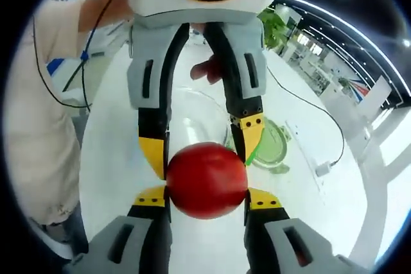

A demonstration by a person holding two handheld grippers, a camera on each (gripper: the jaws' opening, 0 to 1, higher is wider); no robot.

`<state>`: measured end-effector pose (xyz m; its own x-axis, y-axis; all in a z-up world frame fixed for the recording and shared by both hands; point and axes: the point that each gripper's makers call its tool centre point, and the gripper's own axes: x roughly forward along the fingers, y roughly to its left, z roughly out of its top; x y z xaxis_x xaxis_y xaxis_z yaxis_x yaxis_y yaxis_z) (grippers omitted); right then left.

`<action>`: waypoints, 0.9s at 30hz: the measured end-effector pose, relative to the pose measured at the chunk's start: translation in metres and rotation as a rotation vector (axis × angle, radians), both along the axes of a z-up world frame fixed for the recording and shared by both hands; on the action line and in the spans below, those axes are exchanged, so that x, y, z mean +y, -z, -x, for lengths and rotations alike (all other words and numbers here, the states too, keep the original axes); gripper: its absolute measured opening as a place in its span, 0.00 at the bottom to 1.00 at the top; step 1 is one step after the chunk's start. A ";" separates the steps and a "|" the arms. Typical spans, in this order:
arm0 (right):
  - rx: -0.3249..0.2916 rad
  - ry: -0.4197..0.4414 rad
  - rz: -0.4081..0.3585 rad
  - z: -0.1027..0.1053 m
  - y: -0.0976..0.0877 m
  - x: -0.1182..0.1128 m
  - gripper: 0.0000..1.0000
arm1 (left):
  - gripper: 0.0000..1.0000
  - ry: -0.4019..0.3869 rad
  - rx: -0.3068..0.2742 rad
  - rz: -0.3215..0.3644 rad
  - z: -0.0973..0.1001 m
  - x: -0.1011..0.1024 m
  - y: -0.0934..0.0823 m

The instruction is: Open container latches remove lid place lid upside down on tabletop take tomato from container place on tabletop

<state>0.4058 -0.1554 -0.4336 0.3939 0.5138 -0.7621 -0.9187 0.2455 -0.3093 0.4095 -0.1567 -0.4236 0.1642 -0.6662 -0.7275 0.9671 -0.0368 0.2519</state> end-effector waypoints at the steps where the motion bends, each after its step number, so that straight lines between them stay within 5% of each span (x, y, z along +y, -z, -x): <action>1: 0.000 0.008 0.002 0.001 0.000 -0.004 0.39 | 0.36 0.008 0.001 0.003 0.001 -0.006 -0.001; 13: 0.004 0.088 0.029 0.010 -0.001 -0.066 0.39 | 0.36 0.103 -0.005 -0.002 0.013 -0.065 0.001; 27: 0.045 0.128 0.038 0.008 0.032 -0.104 0.39 | 0.36 0.129 0.032 -0.015 0.016 -0.101 0.033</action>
<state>0.3978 -0.2590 -0.4654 0.4192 0.4316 -0.7987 -0.8939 0.3502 -0.2799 0.3936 -0.2574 -0.4570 0.0544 -0.6691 -0.7412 0.9617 -0.1646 0.2192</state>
